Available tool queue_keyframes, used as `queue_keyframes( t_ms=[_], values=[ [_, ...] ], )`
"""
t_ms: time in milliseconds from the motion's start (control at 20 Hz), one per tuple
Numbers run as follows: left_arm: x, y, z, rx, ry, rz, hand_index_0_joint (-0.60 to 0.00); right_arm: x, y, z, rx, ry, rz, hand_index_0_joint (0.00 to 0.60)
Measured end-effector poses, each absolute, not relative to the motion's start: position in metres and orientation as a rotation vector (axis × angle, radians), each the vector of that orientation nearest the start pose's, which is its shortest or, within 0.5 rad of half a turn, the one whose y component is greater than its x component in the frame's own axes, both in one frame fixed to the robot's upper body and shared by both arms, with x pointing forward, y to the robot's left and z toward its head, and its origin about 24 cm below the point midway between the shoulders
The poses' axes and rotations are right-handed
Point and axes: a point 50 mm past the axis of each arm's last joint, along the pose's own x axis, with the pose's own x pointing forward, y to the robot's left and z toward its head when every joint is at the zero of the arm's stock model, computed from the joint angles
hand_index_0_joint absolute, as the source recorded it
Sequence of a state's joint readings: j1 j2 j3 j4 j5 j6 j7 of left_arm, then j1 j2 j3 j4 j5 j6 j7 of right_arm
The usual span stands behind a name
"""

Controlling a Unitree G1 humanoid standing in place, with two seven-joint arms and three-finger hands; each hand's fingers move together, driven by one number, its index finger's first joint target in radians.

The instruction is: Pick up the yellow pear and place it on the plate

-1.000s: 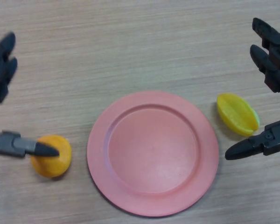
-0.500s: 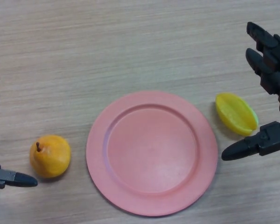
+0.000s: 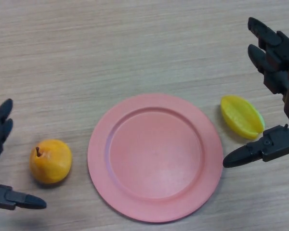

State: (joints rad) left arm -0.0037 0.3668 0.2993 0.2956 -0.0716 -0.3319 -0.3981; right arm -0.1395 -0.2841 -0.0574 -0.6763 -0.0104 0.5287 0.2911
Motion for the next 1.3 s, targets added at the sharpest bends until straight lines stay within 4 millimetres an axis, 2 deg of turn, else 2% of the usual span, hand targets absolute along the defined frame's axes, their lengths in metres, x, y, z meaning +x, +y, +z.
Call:
queue_keyframes(
  t_ms=[200,350,450,500,550,600,750,1050,1150,1300],
  values=[
    [0.243,0.269,0.031,0.306,-0.021,-0.141,0.0,0.239,-0.164,0.18,-0.331,-0.251,0.262,0.0],
    [0.248,0.263,0.032,0.308,-0.034,-0.166,0.0,0.236,-0.164,0.184,-0.35,-0.27,0.25,0.0],
    [0.251,0.261,0.032,0.316,-0.047,-0.177,-0.199,0.233,-0.164,0.188,-0.353,-0.292,0.25,0.0],
    [0.251,0.261,0.03,0.336,-0.052,-0.178,-0.35,0.232,-0.164,0.189,-0.353,-0.295,0.248,0.0],
    [0.251,0.261,0.028,0.382,-0.055,-0.173,-0.449,0.232,-0.164,0.188,-0.353,-0.292,0.247,0.0],
    [0.252,0.26,0.021,0.46,-0.039,-0.15,-0.584,0.232,-0.166,0.187,-0.351,-0.279,0.24,0.0],
    [0.255,0.257,0.022,0.609,-0.097,-0.122,-0.6,0.23,-0.174,0.187,-0.353,-0.272,0.204,0.0],
    [0.253,0.249,0.03,0.696,-0.117,-0.183,-0.6,0.226,-0.177,0.189,-0.358,-0.28,0.188,0.0],
    [0.255,0.244,0.044,0.713,-0.154,-0.184,-0.6,0.223,-0.175,0.193,-0.358,-0.299,0.193,0.0],
    [0.257,0.239,0.079,0.702,-0.257,-0.204,-0.6,0.22,-0.177,0.191,-0.332,-0.266,0.202,0.0]
  ],
)
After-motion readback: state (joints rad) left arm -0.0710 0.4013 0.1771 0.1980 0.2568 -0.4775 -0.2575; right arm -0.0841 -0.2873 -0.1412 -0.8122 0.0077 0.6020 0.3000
